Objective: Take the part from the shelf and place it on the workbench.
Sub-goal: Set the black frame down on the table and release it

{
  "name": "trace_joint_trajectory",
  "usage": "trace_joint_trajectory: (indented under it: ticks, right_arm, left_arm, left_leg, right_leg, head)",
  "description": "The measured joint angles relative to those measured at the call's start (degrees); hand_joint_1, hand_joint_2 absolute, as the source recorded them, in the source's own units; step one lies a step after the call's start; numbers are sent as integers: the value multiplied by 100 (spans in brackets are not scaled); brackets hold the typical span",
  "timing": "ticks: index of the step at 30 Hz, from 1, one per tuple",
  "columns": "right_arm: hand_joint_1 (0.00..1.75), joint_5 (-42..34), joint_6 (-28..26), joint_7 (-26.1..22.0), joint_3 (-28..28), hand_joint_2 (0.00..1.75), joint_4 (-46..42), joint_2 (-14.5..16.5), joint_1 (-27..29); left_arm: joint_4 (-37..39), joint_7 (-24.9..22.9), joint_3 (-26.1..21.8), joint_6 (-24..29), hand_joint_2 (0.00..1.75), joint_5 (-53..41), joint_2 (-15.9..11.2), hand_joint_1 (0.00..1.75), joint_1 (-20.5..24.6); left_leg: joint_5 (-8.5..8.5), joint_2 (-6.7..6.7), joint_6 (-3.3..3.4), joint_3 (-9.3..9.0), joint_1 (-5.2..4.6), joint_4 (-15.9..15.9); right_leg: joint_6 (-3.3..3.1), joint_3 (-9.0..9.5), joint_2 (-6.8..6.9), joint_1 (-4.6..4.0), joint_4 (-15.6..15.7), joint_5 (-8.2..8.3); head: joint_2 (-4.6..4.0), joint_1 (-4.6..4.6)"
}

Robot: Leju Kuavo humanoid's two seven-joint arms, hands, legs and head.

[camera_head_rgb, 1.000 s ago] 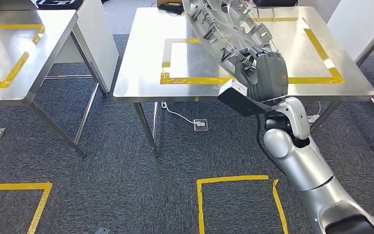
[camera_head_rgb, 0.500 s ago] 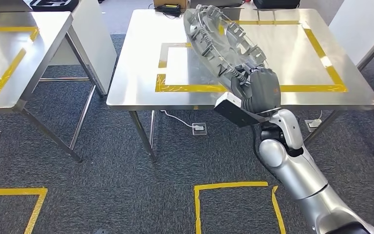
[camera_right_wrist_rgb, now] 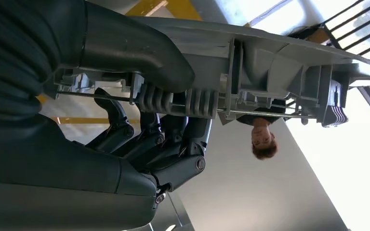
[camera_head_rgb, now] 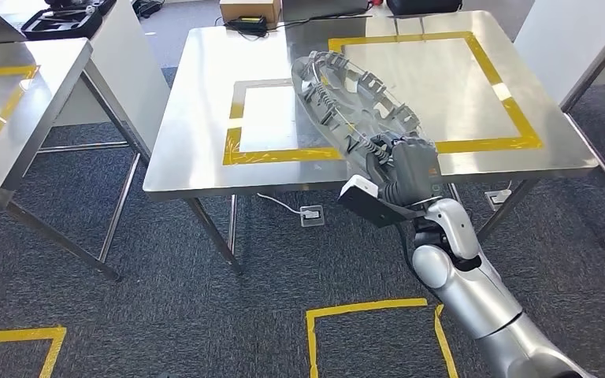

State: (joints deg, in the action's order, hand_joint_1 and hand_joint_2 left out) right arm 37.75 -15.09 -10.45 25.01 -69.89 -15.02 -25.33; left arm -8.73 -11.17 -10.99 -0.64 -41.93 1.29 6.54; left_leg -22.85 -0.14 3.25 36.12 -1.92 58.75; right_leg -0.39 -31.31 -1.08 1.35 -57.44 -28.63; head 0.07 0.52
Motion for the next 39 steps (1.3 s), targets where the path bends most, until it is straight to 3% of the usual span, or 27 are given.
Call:
trace_joint_trajectory:
  ticks: [1,3,5,6,9,10,11,13,14,15,16,18,21,23,25,27,28,29,31,33,36,37,39]
  right_arm:
    - [175,3,2,0,1,175,-5,14,9]
    - [175,1,7,8,-3,175,-56,25,-45]
    - [175,-4,12,14,-26,175,-115,17,-158]
    - [175,-5,17,11,-37,175,-125,13,-204]
    - [175,-15,33,-38,-41,175,-116,0,-258]
    - [175,-20,34,-46,-40,175,-111,-6,-273]
    - [175,-26,34,-44,-40,175,-108,-11,-295]
    - [175,-28,30,-35,-40,175,-101,-12,-336]
    - [175,-25,25,-37,-39,175,-98,-10,-351]
    - [175,-19,18,-35,-38,175,-96,-9,-362]
    - [175,-13,8,-36,-37,175,-97,-8,-369]
    - [175,-5,0,-27,-36,175,-105,-11,-399]
    - [175,-6,1,-3,-44,175,-132,-20,-436]
    - [175,-6,-1,12,-56,175,-143,-27,-423]
    - [175,3,-5,20,-63,175,-147,-28,-383]
    - [175,11,-8,32,-68,175,-160,-28,-343]
    - [175,13,-8,38,-71,175,-173,-28,-339]
    - [175,13,-7,44,-73,175,-186,-27,-346]
    - [175,14,-1,51,-77,175,-204,-24,-370]
    - [175,20,6,54,-79,175,-210,-21,-398]
    - [175,39,8,60,-93,175,-259,-24,-470]
    - [175,53,10,67,-101,175,-275,-22,-498]
    - [175,89,15,77,-110,175,-286,-18,-527]
  left_arm:
    - [7,-4,0,4,175,-1,-22,0,-21]
    - [2,-12,-2,15,175,-3,-52,0,-27]
    - [-16,-8,-4,15,175,-7,-53,0,6]
    - [-23,-3,-4,15,175,-8,-42,0,21]
    - [-19,14,-2,5,175,-8,19,0,19]
    - [-16,18,-2,1,175,-8,43,0,12]
    - [-14,20,-2,-4,175,-8,65,0,6]
    - [-13,21,-2,-5,175,-11,82,0,-1]
    - [-14,21,-3,-5,175,-16,66,0,-2]
    - [-14,21,-3,-5,175,-22,53,0,-2]
    - [-15,20,-4,-7,175,-31,40,0,-2]
    - [-17,19,-4,-13,175,-49,35,0,4]
    - [-25,19,-3,-16,175,-73,49,0,49]
    - [-28,19,-2,-15,175,-82,56,0,72]
    - [-27,14,-2,-15,175,-90,62,0,76]
    - [-26,7,-2,-15,175,-102,73,0,73]
    - [-26,5,-2,-15,175,-107,78,0,71]
    - [-26,5,-2,-15,175,-111,79,0,71]
    - [-25,5,-2,-15,175,-119,73,0,66]
    - [-26,4,-3,-14,175,-126,67,0,65]
    - [-45,5,-3,-13,175,-130,72,0,79]
    - [-54,9,-2,-13,175,-132,76,0,84]
    - [-63,18,-2,-15,175,-139,86,0,90]
  left_leg:
    - [32,-26,115,-52,-47,-98]
    - [58,-29,145,-120,-66,-185]
    - [48,-26,94,-303,-17,-489]
    - [43,-26,56,-409,19,-650]
    - [-38,-35,-59,-584,79,-760]
    - [-76,-35,-90,-610,98,-740]
    - [-118,-37,-125,-627,125,-703]
    - [-230,-49,-220,-618,202,-558]
    - [-293,-59,-281,-582,226,-454]
    - [-350,-67,-339,-519,239,-328]
    - [-393,-74,-385,-453,238,-224]
    - [-444,-81,-440,-349,218,-107]
    - [-625,-39,-526,-211,235,137]
    - [-835,17,-592,6,255,607]
    - [-1030,46,-613,339,267,1240]
    - [-953,51,-557,572,257,1542]
    - [-757,46,-493,559,237,1394]
    - [-488,36,-404,462,202,1051]
    - [-141,13,-227,230,131,433]
    - [-92,0,-142,123,79,226]
    - [-115,13,-114,-6,96,-25]
    - [-118,20,-106,-69,117,-138]
    - [-117,23,-97,-143,134,-244]
  right_leg:
    - [18,29,-3,27,35,2]
    - [68,61,5,62,102,-2]
    - [75,57,30,23,68,-98]
    - [64,1,40,-8,-93,-225]
    - [68,-410,49,-39,-1062,-662]
    - [109,-521,50,-35,-1260,-643]
    - [168,-567,51,-23,-1266,-496]
    - [336,-457,68,37,-751,8]
    - [410,-382,77,53,-482,180]
    - [420,-319,76,65,-277,233]
    - [389,-306,68,62,-211,194]
    - [241,-344,40,56,-251,88]
    - [126,-369,32,68,-300,41]
    - [74,-342,35,64,-299,19]
    - [45,-311,34,45,-299,-1]
    - [12,-263,22,11,-298,-32]
    - [-1,-232,13,-9,-295,-50]
    - [-12,-195,4,-29,-289,-70]
    - [-12,-136,-8,-45,-254,-93]
    - [39,-117,-9,-27,-216,-89]
    - [142,-121,17,-33,-202,-126]
    - [163,-170,29,-45,-299,-198]
    - [177,-429,47,-61,-816,-450]
  head:
    - [0,-18]
    - [0,-1]
    - [0,-4]
    - [0,-19]
    - [0,-50]
    - [0,-54]
    - [0,-55]
    - [0,-58]
    - [0,-78]
    - [0,-102]
    - [0,-107]
    - [0,-105]
    - [0,-75]
    - [0,-54]
    - [0,-51]
    - [0,-50]
    - [0,-49]
    - [0,-50]
    - [0,-58]
    - [0,-56]
    - [0,-42]
    - [0,-51]
    - [0,-79]
